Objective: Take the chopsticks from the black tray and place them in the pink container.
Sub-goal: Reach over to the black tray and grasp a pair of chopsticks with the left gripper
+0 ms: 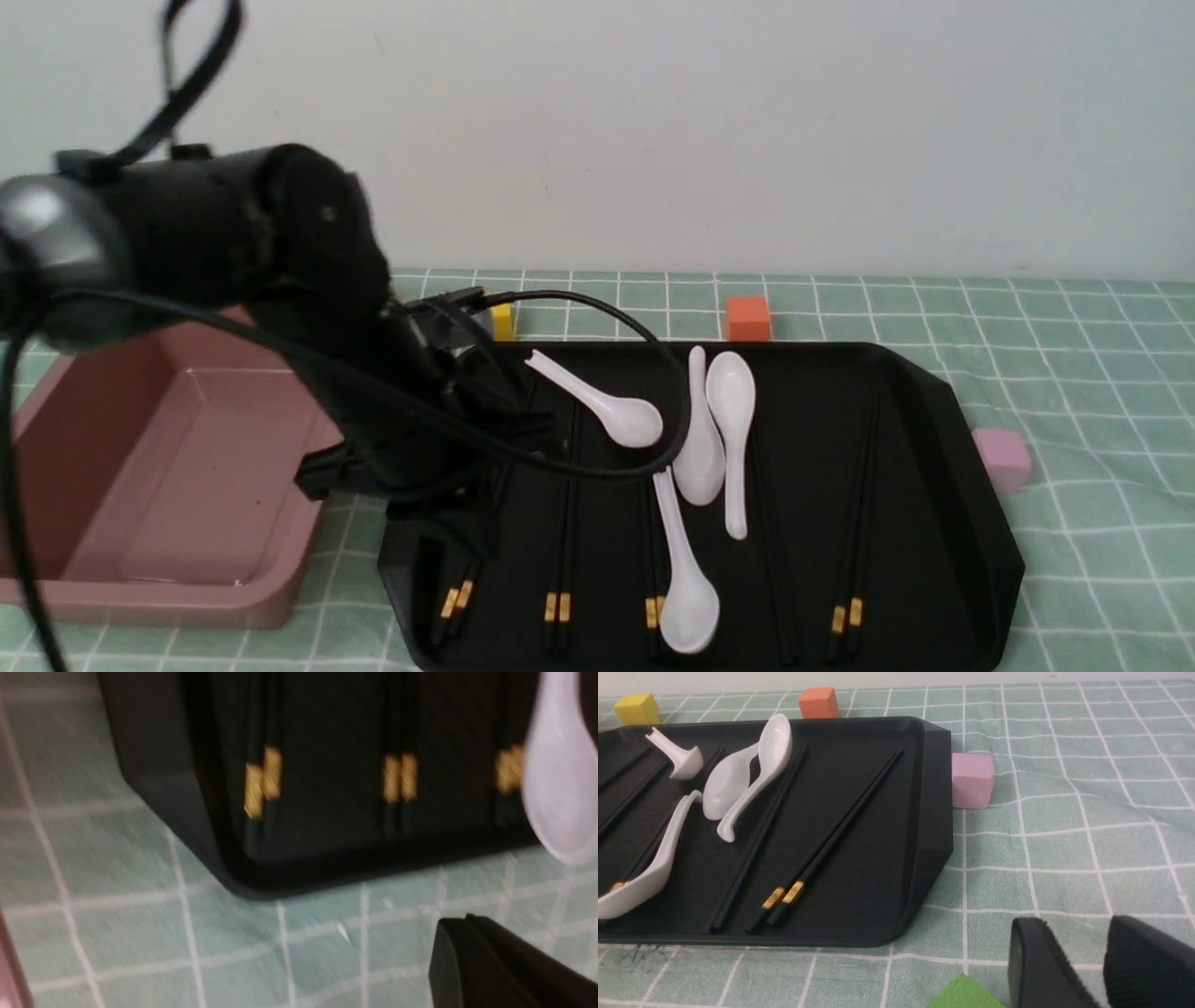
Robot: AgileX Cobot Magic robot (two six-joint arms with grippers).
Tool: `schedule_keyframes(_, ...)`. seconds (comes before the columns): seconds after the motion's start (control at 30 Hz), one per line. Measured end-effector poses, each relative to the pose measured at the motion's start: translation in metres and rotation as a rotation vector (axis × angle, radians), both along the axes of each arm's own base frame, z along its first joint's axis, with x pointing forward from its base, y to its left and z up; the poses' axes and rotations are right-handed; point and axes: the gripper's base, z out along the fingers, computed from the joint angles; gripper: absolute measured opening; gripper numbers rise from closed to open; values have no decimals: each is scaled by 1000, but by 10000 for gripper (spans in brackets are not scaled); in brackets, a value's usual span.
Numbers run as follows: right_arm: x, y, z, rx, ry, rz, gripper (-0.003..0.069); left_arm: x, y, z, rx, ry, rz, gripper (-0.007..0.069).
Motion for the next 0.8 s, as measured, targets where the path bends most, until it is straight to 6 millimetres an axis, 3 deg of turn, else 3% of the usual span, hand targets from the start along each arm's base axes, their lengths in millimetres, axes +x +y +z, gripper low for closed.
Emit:
schedule_keyframes(0.27,0,0,0,0,0,0,240,45,-55,-37,313,-31,-112,285)
schedule_keyframes(0.43,0,0,0,0,0,0,240,58,-57,-43,397,-46,-101,377)
schedule_keyframes(0.63,0,0,0,0,0,0,240,63,-55,-43,422,-89,-105,391)
schedule_keyframes(0.8,0,0,0,0,0,0,240,67,-59,-55,409,-97,-108,393)
